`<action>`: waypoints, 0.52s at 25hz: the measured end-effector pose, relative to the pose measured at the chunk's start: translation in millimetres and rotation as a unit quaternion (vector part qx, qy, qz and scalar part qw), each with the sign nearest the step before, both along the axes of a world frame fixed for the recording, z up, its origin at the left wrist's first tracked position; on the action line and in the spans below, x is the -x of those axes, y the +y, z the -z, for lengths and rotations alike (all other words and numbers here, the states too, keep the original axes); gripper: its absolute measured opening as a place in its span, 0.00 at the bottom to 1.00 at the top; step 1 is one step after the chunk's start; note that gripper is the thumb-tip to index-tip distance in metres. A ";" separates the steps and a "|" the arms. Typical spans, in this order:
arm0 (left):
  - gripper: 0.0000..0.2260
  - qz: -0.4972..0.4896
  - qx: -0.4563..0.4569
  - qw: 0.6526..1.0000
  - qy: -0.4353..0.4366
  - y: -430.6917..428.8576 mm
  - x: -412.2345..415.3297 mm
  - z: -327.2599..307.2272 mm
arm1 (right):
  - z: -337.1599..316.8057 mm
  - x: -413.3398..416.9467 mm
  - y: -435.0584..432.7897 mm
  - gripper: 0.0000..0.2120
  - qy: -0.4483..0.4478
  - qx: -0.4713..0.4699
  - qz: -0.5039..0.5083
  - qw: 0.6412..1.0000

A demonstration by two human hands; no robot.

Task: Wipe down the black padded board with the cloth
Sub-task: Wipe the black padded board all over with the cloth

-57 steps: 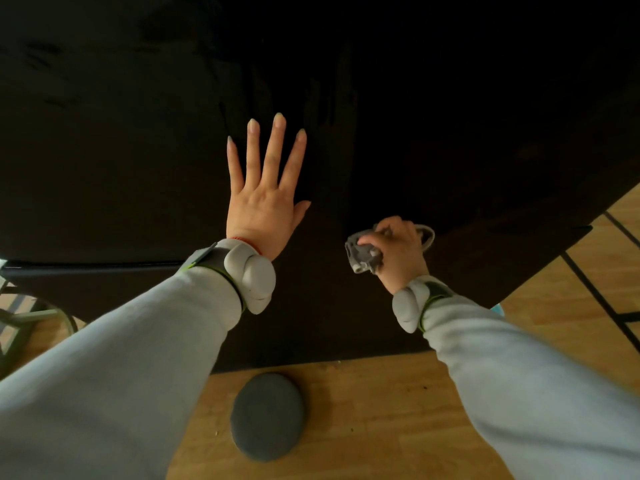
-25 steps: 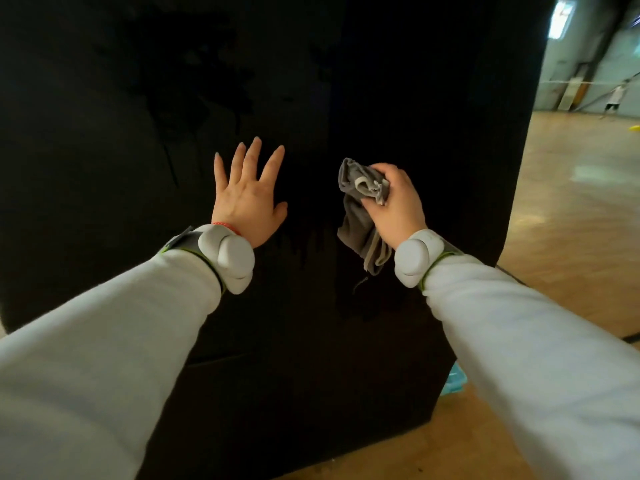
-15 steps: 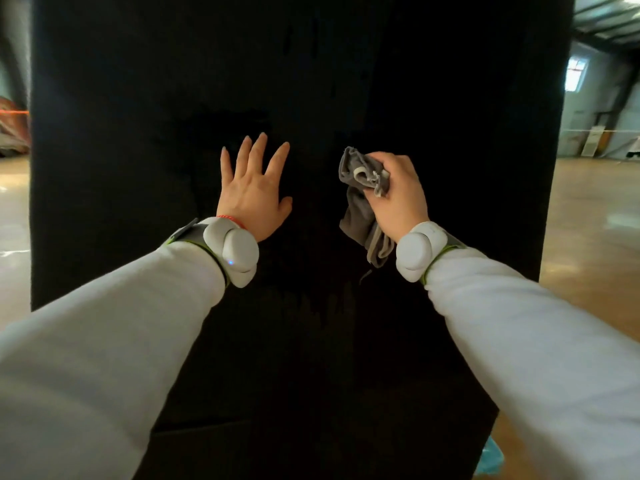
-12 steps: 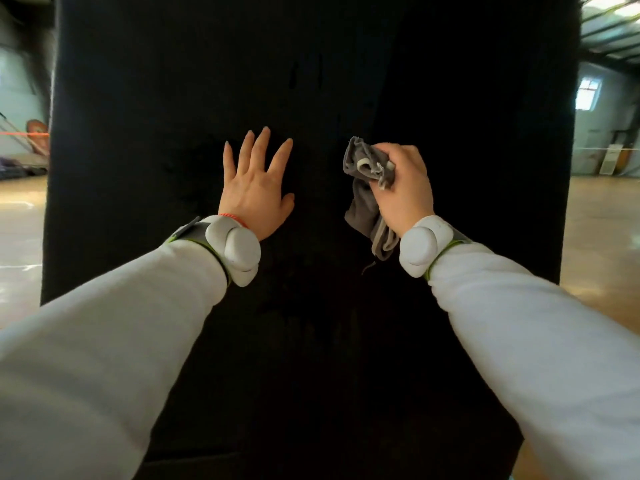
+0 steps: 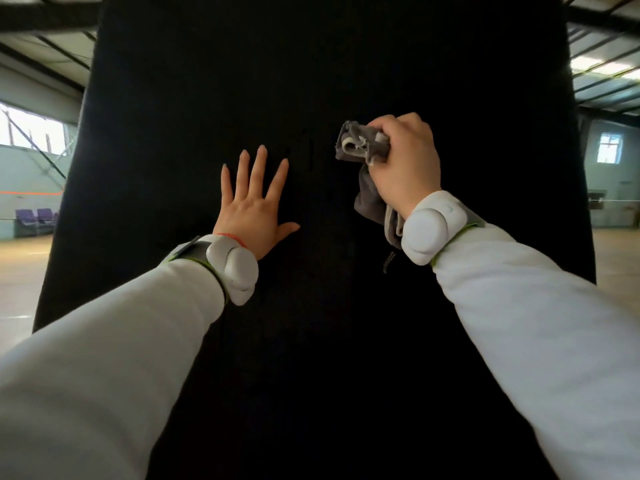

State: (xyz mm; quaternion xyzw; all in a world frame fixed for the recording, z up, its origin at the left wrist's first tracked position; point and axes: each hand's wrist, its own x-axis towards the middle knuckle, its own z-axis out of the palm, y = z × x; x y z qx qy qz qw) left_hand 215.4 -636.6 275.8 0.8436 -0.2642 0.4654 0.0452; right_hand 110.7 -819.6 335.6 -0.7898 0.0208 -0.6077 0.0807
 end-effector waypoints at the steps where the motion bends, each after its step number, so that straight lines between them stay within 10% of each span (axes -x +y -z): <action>1: 0.42 -0.001 -0.001 1.000 0.003 0.5 0.0 -1.3 | -4.1 -1.2 -0.1 0.16 -0.008 0.003 0.008 1.000; 13: 0.40 0.022 0.010 0.999 -0.031 1.7 -5.1 5.6 | -13.3 -30.1 8.2 0.17 0.027 0.026 0.043 0.998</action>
